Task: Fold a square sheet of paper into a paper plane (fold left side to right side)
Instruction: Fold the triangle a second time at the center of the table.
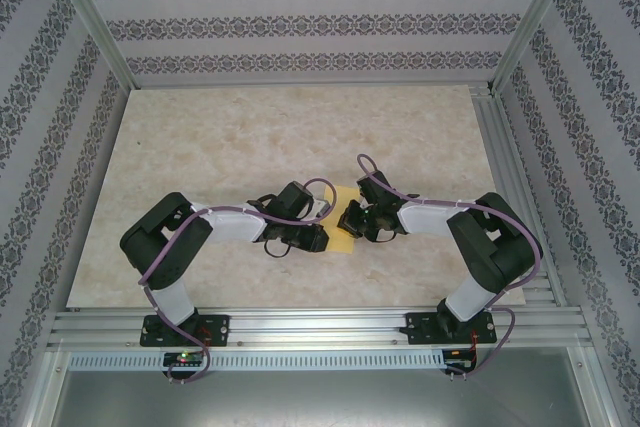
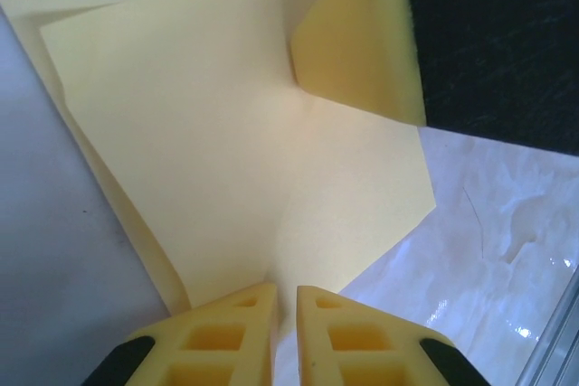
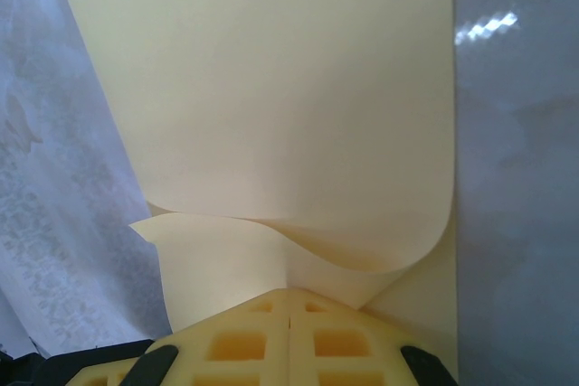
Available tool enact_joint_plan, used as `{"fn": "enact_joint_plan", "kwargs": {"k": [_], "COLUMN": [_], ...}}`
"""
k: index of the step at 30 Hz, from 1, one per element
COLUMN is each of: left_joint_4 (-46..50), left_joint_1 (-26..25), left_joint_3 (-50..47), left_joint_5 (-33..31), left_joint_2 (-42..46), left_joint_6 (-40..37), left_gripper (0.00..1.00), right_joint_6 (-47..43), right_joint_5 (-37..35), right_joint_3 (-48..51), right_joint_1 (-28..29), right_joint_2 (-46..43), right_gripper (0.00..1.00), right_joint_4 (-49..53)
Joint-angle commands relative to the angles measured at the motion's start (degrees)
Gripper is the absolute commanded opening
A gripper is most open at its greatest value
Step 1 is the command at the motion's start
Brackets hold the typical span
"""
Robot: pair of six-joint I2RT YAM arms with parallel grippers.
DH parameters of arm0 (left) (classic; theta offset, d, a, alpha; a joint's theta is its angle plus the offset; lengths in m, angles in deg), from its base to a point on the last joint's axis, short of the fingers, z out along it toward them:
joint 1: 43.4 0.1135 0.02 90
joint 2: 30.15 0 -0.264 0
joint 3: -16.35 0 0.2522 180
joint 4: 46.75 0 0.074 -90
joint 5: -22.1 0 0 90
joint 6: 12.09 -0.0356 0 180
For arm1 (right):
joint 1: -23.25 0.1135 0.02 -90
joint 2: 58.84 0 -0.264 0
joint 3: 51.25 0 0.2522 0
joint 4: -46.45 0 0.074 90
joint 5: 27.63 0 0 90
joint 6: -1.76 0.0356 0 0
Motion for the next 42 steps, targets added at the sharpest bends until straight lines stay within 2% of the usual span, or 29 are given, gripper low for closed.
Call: {"fn": "enact_joint_plan", "kwargs": {"k": [1,8,13,27,37,42], "left_joint_4": [1.7,1.0,-0.1,0.3,0.4,0.1], "left_joint_1": [-0.6,-0.6,-0.7,-0.7,-0.7,-0.7], "left_joint_3": [-1.7,-1.8,-1.9,-1.6,-1.8,-2.2], "left_joint_5": [-2.0,-2.1,-1.1,-1.4,-1.7,-1.7], "left_joint_2": [0.0,-1.0,-1.5,-1.3,-1.6,-1.8], "left_joint_6": [-1.5,-1.1,-1.0,-1.4,-1.4,-1.4], "left_gripper": [0.16,0.15,0.14,0.13,0.13,0.12], "right_joint_6": [-2.4,-5.3,-4.0,1.1,-6.9,-10.2], "right_joint_5": [-2.2,-0.6,0.9,2.5,-4.0,-5.9], "right_joint_3": [-0.2,-1.8,-0.8,-1.0,-3.6,-3.1], "right_joint_1": [0.1,-0.3,0.8,5.1,4.4,2.6], "right_joint_2": [0.2,-4.4,-6.5,1.1,2.4,2.0], "right_gripper": [0.04,0.05,0.05,0.04,0.04,0.04], "right_joint_4": [2.8,2.8,0.0,-5.6,4.2,5.8]}}
